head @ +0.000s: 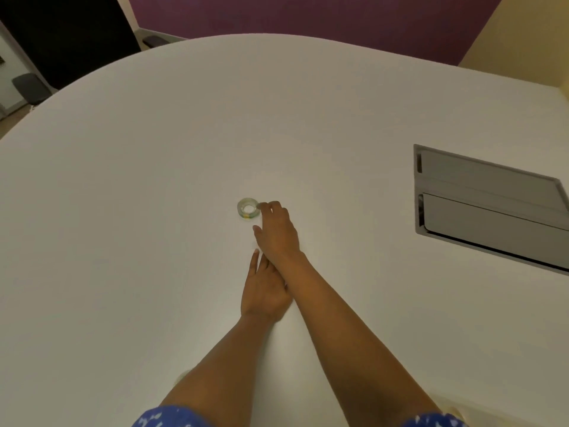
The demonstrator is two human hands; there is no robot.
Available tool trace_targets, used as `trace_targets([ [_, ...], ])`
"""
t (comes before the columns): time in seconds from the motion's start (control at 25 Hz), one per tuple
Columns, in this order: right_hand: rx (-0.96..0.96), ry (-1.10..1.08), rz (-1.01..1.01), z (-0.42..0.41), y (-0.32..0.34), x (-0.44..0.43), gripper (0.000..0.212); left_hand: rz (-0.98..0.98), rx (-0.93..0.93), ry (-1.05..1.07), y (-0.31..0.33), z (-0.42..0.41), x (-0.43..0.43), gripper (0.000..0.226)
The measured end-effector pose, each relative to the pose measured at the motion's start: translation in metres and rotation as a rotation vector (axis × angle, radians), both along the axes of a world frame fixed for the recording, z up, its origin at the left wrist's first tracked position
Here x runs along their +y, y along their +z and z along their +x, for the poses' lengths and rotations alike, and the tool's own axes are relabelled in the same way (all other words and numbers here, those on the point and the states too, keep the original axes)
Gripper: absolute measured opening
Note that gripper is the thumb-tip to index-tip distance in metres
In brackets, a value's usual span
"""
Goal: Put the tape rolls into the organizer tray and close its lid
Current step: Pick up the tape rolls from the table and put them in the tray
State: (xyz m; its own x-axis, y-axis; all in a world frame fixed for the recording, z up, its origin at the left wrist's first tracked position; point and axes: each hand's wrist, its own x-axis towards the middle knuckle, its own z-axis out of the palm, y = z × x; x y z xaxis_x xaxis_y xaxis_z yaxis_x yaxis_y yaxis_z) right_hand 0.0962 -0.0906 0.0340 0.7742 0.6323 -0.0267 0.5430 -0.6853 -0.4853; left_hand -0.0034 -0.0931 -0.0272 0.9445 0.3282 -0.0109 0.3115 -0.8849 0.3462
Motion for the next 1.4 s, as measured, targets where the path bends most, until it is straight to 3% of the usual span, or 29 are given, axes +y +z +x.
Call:
trace_targets([
  [0.12, 0.023, 0.047, -0.02, 0.016, -0.005, 0.029, 0.059, -0.04, -0.044, -0.032, 0.004, 0.008, 0.005, 0.062],
  [0.24, 0.036, 0.149, -0.127, 0.027, -0.013, 0.041, 0.064, -0.423, -0.245, 0.156, 0.015, 0.012, 0.003, 0.061],
  [0.28, 0.038, 0.183, -0.155, 0.03, -0.015, 0.042, 0.06, -0.445, -0.322, 0.186, 0.016, 0.012, 0.003, 0.056],
  [0.4, 0.035, 0.192, -0.125, 0.031, -0.013, 0.038, 0.047, -0.32, -0.313, 0.165, 0.013, 0.016, 0.002, 0.051],
  [0.56, 0.046, 0.02, 0.102, 0.027, 0.006, 0.011, 0.044, 0.036, -0.027, -0.033, -0.001, 0.02, 0.01, 0.057],
  [0.8, 0.03, -0.132, 0.194, 0.004, 0.032, -0.071, 0.043, 0.045, 0.016, -0.026, -0.004, 0.004, 0.0, 0.056],
  [1.4, 0.099, -0.447, 0.209, -0.133, 0.048, -0.266, 0.041, -0.003, 0.051, -0.06, -0.001, -0.159, -0.087, 0.057],
])
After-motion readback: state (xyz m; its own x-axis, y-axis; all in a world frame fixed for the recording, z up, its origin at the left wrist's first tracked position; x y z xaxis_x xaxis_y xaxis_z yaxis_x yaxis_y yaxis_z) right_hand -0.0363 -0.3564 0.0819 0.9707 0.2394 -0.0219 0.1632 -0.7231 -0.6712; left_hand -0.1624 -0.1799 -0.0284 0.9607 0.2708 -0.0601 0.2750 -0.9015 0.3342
